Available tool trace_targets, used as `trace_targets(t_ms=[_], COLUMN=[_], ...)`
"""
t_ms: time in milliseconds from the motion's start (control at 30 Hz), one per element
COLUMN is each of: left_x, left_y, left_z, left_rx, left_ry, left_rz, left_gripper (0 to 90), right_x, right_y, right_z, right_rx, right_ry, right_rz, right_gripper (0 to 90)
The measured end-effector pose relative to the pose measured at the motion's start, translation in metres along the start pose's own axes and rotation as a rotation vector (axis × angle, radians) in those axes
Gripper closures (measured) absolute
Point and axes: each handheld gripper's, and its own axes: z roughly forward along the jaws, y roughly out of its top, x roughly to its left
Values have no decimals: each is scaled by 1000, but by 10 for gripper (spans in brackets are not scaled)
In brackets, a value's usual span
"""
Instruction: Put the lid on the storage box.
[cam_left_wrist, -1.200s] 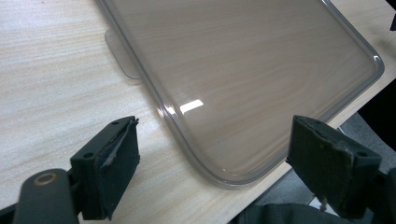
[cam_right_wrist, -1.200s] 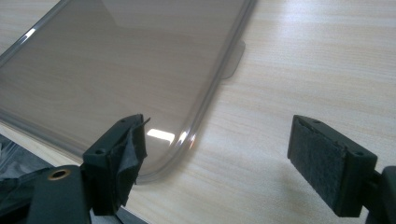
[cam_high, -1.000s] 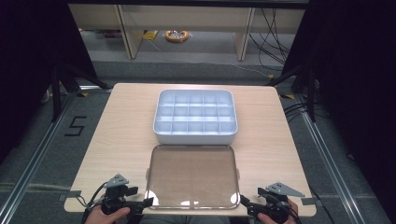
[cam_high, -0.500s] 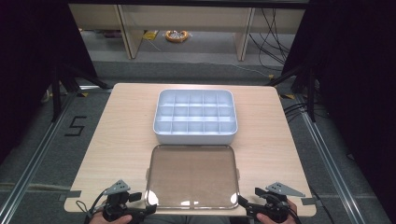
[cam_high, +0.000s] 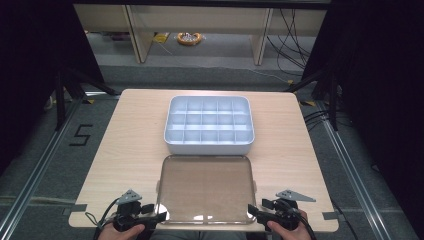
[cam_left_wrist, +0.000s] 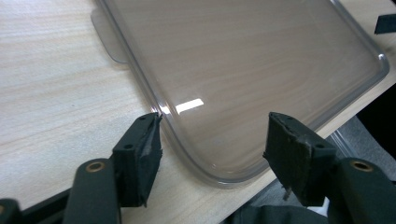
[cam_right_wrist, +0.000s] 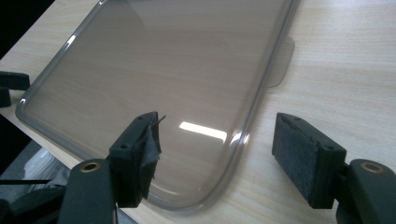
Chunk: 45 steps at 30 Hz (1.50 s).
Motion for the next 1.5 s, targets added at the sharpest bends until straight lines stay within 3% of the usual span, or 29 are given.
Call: trace_targets(t_ms=[67,100,200,233,300,367,400,433,467,500,533,600,667,700,800,833,900,933,1000,1033,1133,1200,1233,1267,1333,1367,1400,1433,1500], left_x=[-1,-1,1,6,6,9,9,10,10,10,10,8,8,9,9,9,10,11,12,10,12,13,15,15,17,17,17,19,18], left_y=[0,0,4,8,9,13,15,15,15,15,15,14,14,14,13,13,13,13,13,12,12,12,13,13,13,12,12,13,12], left_z=[3,3,5,5,8,9,12,12,12,14,14,14,14,13,13,13,12,11,11,12,11,10,13,13,12,11,11,11,11], left_rx=[12,12,-5,22,-5,16,3,5,5,-16,-16,-20,-22,-10,-16,-21,-22,-9,-3,-21,-5,2,-36,-36,-37,-33,-34,-36,-35], left_ry=[4,4,11,20,22,33,26,21,21,-15,-15,-6,-6,-7,-11,-10,-12,-13,-13,-12,-12,-14,-39,-39,-49,-47,-44,-43,-38], left_rz=[9,9,-23,17,-4,11,-10,-15,-15,-65,-65,-59,-59,-43,-55,-57,-59,-46,-36,-50,-31,-21,0,0,-16,-12,-7,26,12], left_gripper=[388,399,423,424,432,440,446,439,430,432,437,442,442,448,453,454,456,458,459,459,460,458,455,456,457,457,457,456,455], right_x=[-1,-2,-3,-4,-5,-6,-6,-2,-6,-6,-6,-8,-13,-14,-15,-14,-17,-17,-18,-16,-18,-19,-20,-20,-22,-22,-22,-26,-26], right_y=[1,2,5,6,7,8,9,9,9,10,10,8,7,6,4,2,1,-2,-2,-3,-4,-5,-5,-5,-8,-9,-9,-11,-12], right_z=[3,5,8,10,12,16,17,18,20,19,19,18,19,17,18,16,16,14,14,13,10,10,10,10,9,10,10,10,10], right_rx=[-2,-11,-10,0,12,18,12,31,17,6,6,-5,-27,-29,-51,-40,-52,-48,-52,-52,-39,-36,-43,-43,-38,-49,-49,-48,-50], right_ry=[-17,12,2,-5,6,0,22,5,13,12,12,19,26,41,35,47,49,55,61,73,93,78,87,87,141,138,138,154,158], right_rz=[-3,2,8,12,11,31,35,84,53,64,64,160,153,197,203,254,237,297,291,346,354,346,347,347,389,397,397,370,370], right_gripper=[353,355,374,383,396,403,408,403,402,403,403,409,417,439,464,498,524,557,562,576,606,635,635,635,645,647,647,654,654])
